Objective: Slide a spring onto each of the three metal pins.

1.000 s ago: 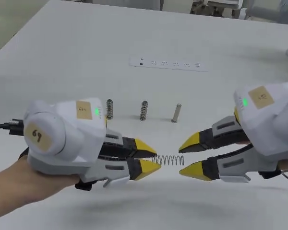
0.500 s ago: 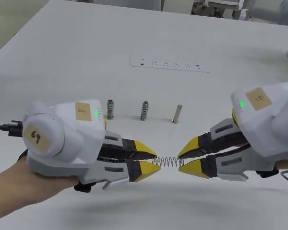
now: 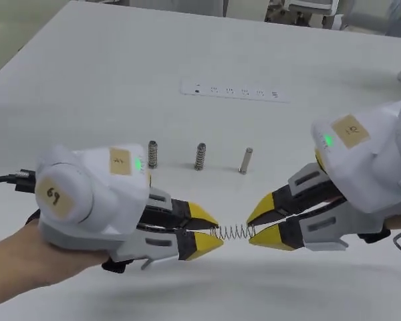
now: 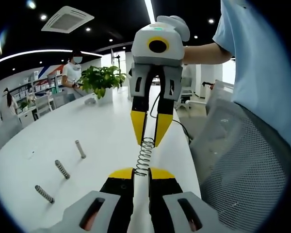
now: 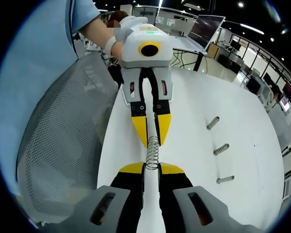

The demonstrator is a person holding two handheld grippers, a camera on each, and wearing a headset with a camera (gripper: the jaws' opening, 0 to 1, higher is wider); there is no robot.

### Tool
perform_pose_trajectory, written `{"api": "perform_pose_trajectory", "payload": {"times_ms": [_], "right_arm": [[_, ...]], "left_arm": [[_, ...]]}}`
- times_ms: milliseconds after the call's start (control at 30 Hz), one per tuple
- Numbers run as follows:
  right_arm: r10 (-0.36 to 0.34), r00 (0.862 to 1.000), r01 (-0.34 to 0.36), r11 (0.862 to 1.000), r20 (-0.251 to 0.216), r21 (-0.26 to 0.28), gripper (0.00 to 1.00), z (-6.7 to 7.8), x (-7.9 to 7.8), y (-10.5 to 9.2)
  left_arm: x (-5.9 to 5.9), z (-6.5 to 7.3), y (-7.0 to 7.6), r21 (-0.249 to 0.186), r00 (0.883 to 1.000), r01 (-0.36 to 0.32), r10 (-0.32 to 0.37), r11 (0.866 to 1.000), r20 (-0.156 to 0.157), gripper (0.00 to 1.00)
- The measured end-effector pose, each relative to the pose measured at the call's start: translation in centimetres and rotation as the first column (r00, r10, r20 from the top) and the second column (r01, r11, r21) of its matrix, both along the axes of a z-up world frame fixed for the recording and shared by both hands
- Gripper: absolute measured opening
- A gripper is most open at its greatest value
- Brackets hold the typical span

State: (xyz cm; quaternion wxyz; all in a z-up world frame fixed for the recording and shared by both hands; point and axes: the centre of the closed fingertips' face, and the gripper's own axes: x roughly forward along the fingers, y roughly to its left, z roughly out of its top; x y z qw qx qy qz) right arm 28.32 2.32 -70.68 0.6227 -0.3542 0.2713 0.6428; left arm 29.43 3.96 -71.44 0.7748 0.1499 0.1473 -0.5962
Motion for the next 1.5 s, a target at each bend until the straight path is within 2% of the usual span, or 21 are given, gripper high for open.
{"api": "perform_pose_trajectory", "payload": {"times_ms": [300,367,833,1067,1500], "right_arm": [[0.029,0.999,-0.030,0.999,-0.013,-0.036,0.07,0.6,0.0,0.5],[0.033,0.999,-0.033,0.998,-0.017,-0.046,0.07,0.6,-0.1,0.5],[0.078,0.997,-0.079,0.992,-0.016,-0.103,0.07,0.8,-0.7,1.4],[0.096,0.995,-0.097,0.989,-0.014,-0.113,0.07,1.0,-0.8,1.8],[0.097,0.995,-0.098,0.988,-0.008,-0.120,0.07,1.2,-1.0,1.6]], "left_arm": [[-0.2,-0.4,0.0,0.028,1.000,0.021,-0.021,0.999,0.015,0.02],[-0.3,-0.7,0.0,0.045,1.000,0.023,-0.024,0.999,0.019,0.01],[-0.8,-1.1,-0.2,0.062,0.999,0.040,-0.042,0.997,0.028,0.02],[-0.8,-1.3,-0.2,0.071,0.999,0.041,-0.043,0.997,0.027,0.01],[-0.7,-1.2,-0.3,0.061,0.999,0.033,-0.035,0.998,0.018,0.01]]}}
